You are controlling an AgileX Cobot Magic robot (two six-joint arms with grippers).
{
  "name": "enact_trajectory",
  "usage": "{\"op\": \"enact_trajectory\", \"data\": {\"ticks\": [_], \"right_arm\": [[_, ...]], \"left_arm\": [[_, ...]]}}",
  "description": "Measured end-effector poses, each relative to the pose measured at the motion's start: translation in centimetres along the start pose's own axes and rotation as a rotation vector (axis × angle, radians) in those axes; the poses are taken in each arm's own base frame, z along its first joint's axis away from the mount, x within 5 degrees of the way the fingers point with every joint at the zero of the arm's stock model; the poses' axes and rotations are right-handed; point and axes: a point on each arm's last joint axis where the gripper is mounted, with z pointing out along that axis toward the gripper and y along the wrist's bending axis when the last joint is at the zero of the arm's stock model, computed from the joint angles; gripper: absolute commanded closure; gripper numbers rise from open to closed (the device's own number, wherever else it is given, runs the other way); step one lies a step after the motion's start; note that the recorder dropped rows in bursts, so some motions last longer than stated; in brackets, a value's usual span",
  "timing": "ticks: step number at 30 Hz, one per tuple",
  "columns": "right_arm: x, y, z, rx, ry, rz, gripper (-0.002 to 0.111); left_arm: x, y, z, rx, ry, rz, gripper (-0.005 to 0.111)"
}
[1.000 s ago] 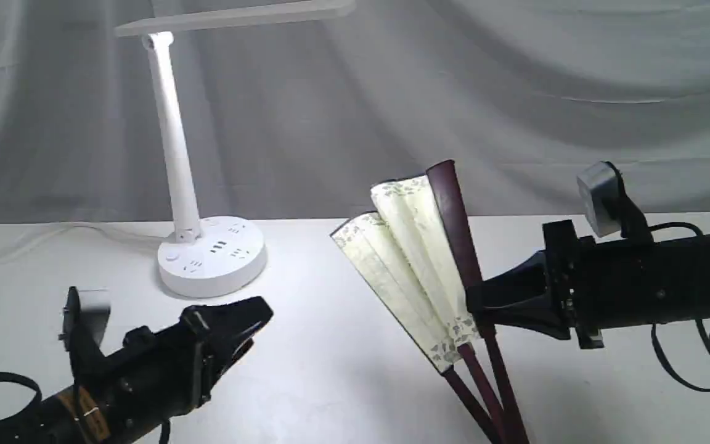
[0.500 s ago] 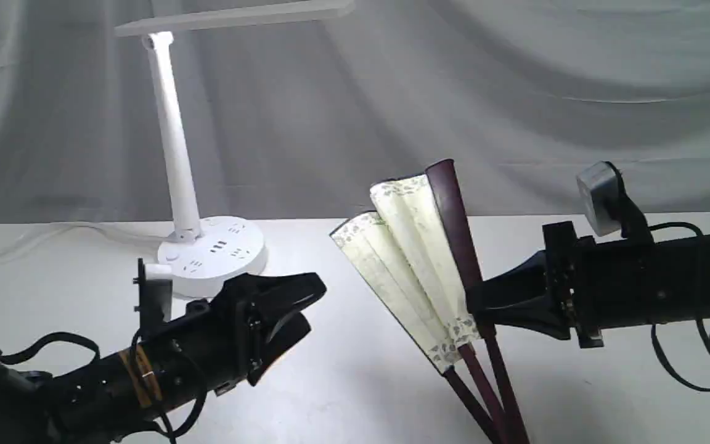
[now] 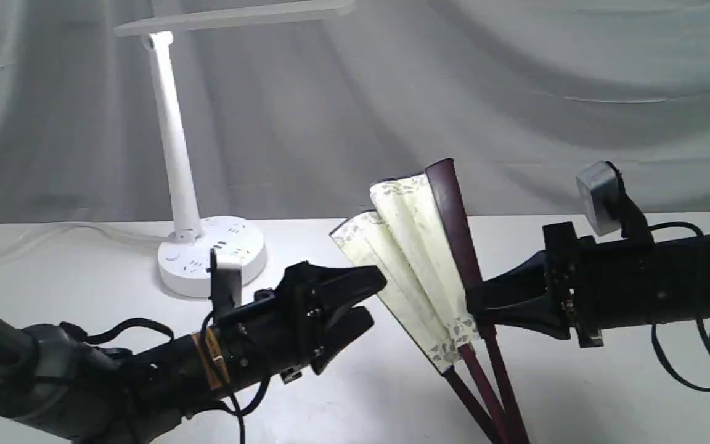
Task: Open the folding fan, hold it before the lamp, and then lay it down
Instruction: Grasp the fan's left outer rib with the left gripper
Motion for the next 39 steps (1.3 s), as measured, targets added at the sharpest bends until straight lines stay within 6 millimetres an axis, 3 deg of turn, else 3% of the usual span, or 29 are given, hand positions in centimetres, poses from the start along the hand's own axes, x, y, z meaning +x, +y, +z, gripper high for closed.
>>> {"op": "enact_trajectory", "data": {"ticks": [6, 17, 39], "right_arm": [[0.0, 0.0, 0.0, 0.000, 0.000, 0.000, 0.108], [0.0, 0.0, 0.0, 0.000, 0.000, 0.000, 0.108], [0.0, 0.0, 0.0, 0.000, 0.000, -0.006, 0.108]], "left_arm": [[0.8, -1.1, 1.6, 0.045, 0.002, 0.004, 0.042], [1.2, 1.4, 1.6, -0.001, -0.016, -0.059, 0.043], [0.1, 0.9, 2.3, 0.027, -0.074, -0.102, 0.043]]}}
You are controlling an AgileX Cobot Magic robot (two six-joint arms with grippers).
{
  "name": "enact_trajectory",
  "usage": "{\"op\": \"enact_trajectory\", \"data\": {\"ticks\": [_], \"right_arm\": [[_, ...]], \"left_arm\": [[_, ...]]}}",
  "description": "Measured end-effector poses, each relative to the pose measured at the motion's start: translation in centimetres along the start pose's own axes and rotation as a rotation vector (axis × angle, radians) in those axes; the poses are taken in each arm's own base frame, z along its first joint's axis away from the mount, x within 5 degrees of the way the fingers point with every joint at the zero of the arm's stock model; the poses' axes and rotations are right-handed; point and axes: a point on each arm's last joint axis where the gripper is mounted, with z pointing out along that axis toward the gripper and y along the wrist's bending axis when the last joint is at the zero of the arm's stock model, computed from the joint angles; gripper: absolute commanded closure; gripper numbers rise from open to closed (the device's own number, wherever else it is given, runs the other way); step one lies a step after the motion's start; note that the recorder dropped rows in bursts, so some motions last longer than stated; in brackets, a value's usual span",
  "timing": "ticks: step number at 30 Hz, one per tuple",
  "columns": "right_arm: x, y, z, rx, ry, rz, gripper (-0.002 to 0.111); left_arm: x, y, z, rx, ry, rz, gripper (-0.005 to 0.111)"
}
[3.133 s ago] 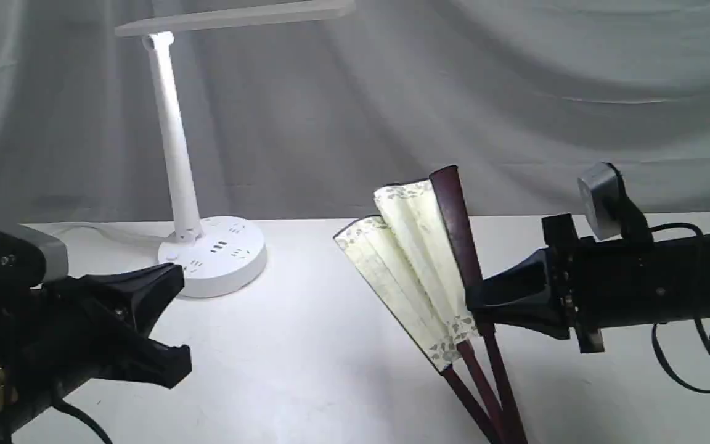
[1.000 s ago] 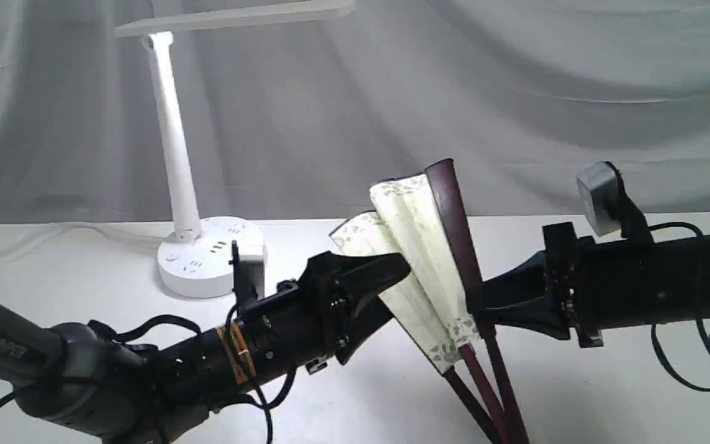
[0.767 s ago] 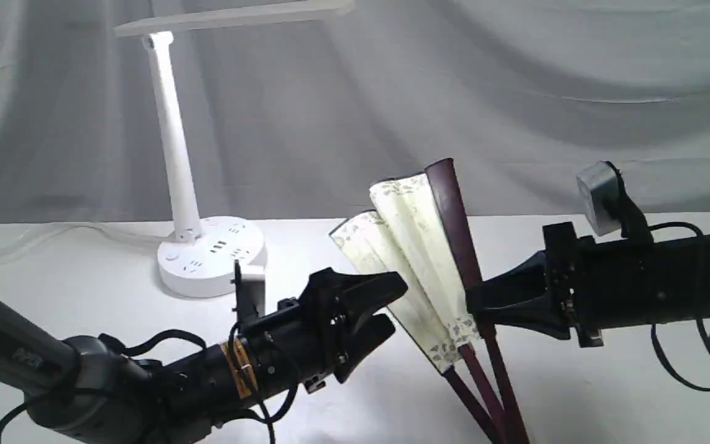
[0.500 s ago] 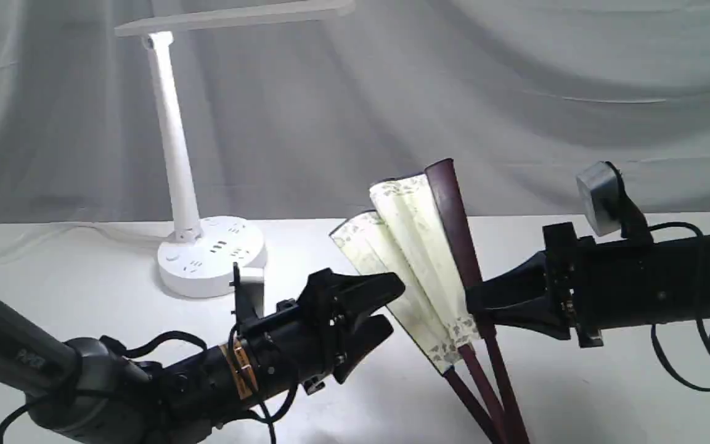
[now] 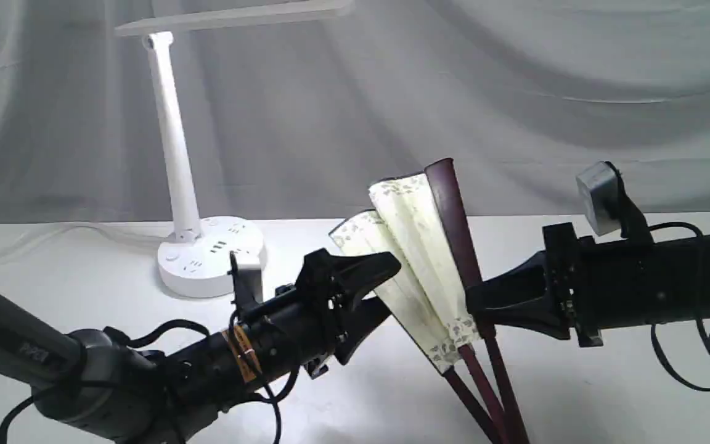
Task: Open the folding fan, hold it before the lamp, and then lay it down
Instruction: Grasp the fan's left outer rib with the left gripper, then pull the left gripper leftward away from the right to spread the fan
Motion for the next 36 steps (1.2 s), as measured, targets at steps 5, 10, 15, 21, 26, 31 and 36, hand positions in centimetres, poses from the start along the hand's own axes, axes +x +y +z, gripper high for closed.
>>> {"op": "enact_trajectory", "data": {"ticks": [5, 10, 15, 21, 26, 31, 36], "right_arm": [[0.00, 0.00, 0.00, 0.000, 0.000, -0.001, 0.108], [0.00, 0.00, 0.00, 0.000, 0.000, -0.001, 0.108], [0.00, 0.00, 0.00, 0.000, 0.000, -0.001, 0.108], [0.00, 0.00, 0.00, 0.000, 0.000, -0.001, 0.108], [-0.04, -0.10, 0.05, -0.003, -0.005, 0.007, 0.104], [-0.10, -0.12, 0.07, -0.007, -0.013, 0.013, 0.085], [-0.13, -0.11, 0.07, -0.008, -0.016, 0.012, 0.075]], "left_arm": [[-0.22, -0.46, 0.48, 0.021, 0.012, 0.002, 0.045], [-0.24, -0.49, 0.51, 0.022, 0.012, 0.001, 0.065], [-0.24, -0.49, 0.51, 0.022, 0.012, 0.001, 0.085], [-0.24, -0.54, 0.51, 0.028, 0.013, -0.038, 0.107], [-0.28, -0.67, 0.52, 0.041, 0.011, -0.080, 0.107], [-0.31, -0.74, 0.59, 0.044, 0.013, -0.119, 0.107], [-0.19, -0.83, 0.81, 0.038, 0.042, -0.142, 0.107]]}}
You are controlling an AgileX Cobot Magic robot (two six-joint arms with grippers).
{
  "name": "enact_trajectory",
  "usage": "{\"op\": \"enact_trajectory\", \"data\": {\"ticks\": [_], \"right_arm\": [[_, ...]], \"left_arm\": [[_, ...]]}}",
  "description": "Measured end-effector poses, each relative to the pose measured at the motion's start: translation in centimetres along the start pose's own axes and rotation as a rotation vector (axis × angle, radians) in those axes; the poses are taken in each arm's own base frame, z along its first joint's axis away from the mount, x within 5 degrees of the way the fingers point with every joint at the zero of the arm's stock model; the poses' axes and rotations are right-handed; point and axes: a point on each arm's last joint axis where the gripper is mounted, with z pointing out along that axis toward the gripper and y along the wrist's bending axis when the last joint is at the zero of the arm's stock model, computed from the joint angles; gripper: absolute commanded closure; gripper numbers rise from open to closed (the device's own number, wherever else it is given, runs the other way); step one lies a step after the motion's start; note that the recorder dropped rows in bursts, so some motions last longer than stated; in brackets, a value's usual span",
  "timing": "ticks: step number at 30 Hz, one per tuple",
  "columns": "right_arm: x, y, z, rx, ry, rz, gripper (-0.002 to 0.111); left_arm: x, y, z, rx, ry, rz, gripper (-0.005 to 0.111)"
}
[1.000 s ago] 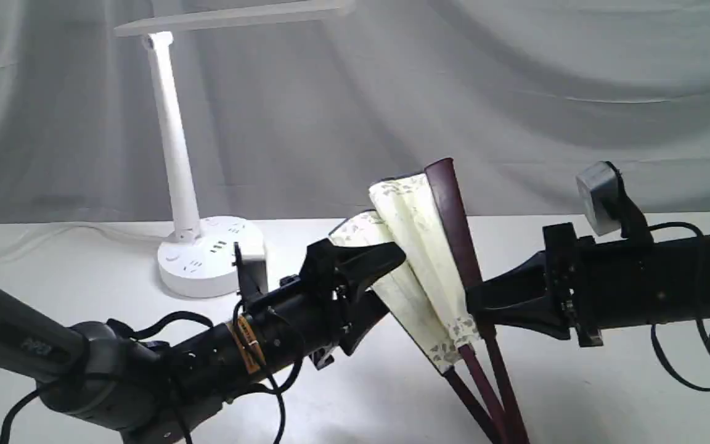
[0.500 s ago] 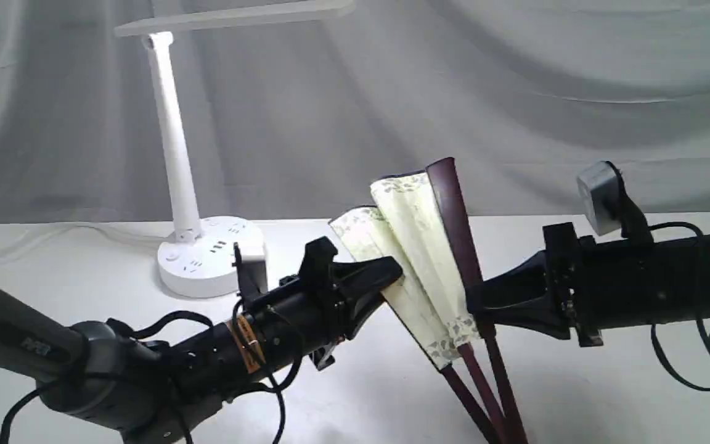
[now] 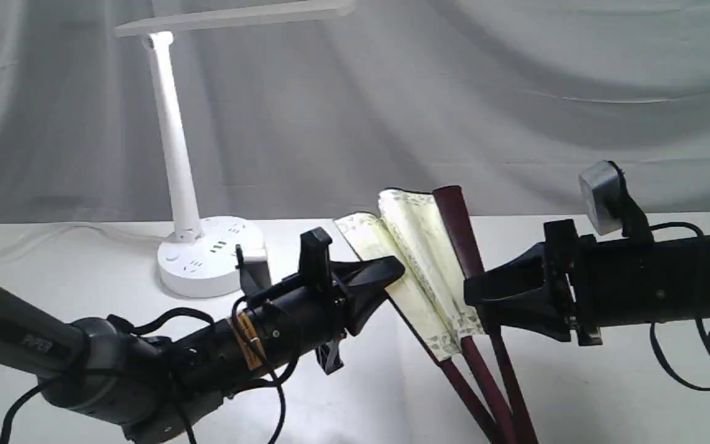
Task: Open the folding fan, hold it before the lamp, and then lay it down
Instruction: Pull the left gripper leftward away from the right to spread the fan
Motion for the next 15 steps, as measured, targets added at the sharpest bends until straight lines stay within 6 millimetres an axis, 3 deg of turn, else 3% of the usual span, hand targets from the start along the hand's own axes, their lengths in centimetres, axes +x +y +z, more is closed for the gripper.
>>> {"op": "enact_trajectory", "data": {"ticks": [7, 15], "right_arm": [[-0.3, 0.1, 0.0, -0.013, -0.028, -0.023, 0.075], [-0.4, 0.2, 0.0, -0.020, -0.046, -0.044, 0.075]], "left_arm": [[0.3, -1.4, 1.6, 0.028, 0.150, 0.074, 0.107], [0.1, -1.4, 1.4, 0.018, 0.171, 0.075, 0.107]]}}
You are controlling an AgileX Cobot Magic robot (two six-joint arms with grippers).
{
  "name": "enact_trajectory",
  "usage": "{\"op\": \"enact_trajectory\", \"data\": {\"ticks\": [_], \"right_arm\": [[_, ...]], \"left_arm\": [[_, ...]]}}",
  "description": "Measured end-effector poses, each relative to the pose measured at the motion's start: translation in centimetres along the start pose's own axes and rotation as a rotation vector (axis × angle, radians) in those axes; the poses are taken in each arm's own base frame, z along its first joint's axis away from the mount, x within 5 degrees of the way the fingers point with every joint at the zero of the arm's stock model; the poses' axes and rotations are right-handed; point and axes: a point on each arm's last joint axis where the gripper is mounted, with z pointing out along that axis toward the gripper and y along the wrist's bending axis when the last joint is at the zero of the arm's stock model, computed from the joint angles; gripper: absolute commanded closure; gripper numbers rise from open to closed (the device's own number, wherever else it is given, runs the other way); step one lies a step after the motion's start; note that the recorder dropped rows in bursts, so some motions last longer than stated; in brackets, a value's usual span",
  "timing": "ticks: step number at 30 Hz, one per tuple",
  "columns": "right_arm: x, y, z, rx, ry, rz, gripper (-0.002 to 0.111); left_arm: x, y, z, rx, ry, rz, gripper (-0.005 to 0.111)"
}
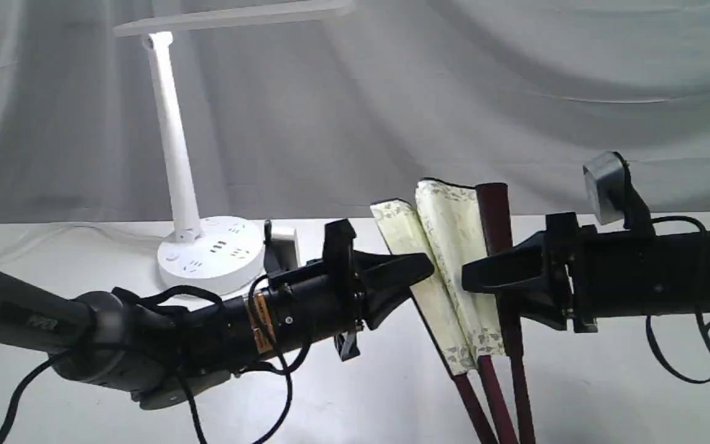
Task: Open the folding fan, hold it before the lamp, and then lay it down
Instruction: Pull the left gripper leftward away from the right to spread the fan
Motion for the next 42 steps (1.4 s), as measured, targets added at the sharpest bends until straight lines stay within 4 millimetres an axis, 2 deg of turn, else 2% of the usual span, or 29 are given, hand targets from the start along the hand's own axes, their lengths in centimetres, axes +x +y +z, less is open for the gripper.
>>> {"op": "enact_trajectory", "data": {"ticks": [6, 31, 42], "right_arm": [[-0.3, -0.2, 0.0, 0.024, -0.036, -0.014, 0.075], [-0.7, -0.3, 0.0, 0.032, -0.077, -0.019, 0.075], [-0.8, -0.6, -0.1, 0.067, -0.084, -0.020, 0.075]], "left_arm": [[-0.5, 0.2, -0.6, -0.013, 0.016, 0.001, 0.107], [-0.6, -0.4, -0.1, -0.006, 0.074, 0.049, 0.107], [-1.4, -0.1, -1.2, -0.032, 0.097, 0.058, 0.107]]}}
